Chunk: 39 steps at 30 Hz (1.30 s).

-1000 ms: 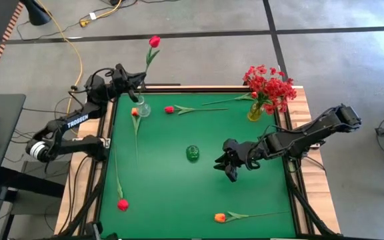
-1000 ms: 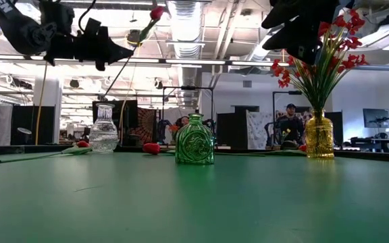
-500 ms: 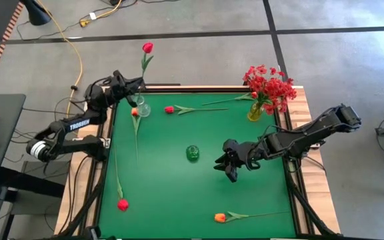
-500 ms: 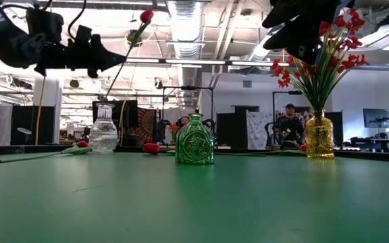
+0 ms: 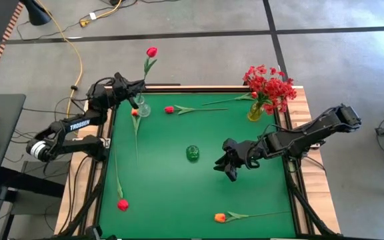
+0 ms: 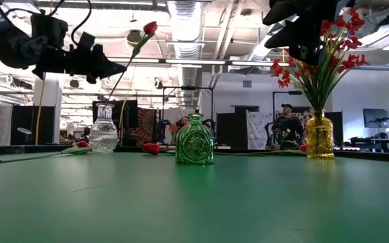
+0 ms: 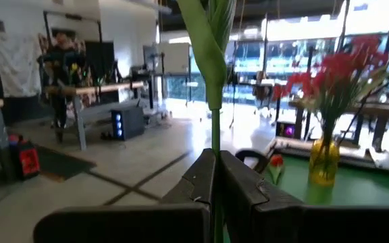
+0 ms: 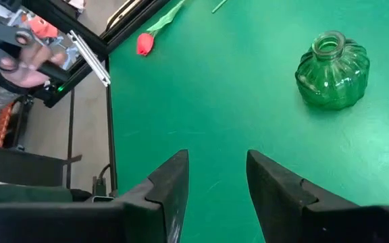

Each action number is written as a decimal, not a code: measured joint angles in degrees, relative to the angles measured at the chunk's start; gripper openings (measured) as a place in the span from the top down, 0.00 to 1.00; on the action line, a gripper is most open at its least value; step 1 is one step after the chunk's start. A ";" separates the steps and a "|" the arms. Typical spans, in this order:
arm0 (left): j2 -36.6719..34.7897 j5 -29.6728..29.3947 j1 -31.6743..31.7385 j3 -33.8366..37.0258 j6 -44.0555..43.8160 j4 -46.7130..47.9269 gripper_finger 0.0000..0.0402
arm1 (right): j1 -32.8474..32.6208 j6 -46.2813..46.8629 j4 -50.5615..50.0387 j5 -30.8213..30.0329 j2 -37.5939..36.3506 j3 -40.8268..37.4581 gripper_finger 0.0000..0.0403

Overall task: Sort flowers into vase by color
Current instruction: Put the bottom red tulip into the transparent vase

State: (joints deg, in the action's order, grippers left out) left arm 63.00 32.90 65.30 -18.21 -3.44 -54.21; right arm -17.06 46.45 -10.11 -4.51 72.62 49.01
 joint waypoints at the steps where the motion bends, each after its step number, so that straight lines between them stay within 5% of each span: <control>1: 0.00 -0.04 0.00 0.46 0.68 0.09 1.00 | -0.03 0.08 -0.01 0.02 0.00 0.00 0.57; 24: 0.00 2.39 0.00 1.50 -3.74 1.36 0.99 | -0.04 -1.35 -0.13 0.04 0.00 0.00 0.57; 39: -0.64 3.67 0.00 1.50 -6.91 3.99 0.64 | -0.04 -3.03 -0.13 0.02 0.00 0.00 0.57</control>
State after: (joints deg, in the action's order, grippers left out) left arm 62.36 36.57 65.30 -16.71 -10.35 -50.22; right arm -17.10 43.42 -10.24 -4.49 72.62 49.01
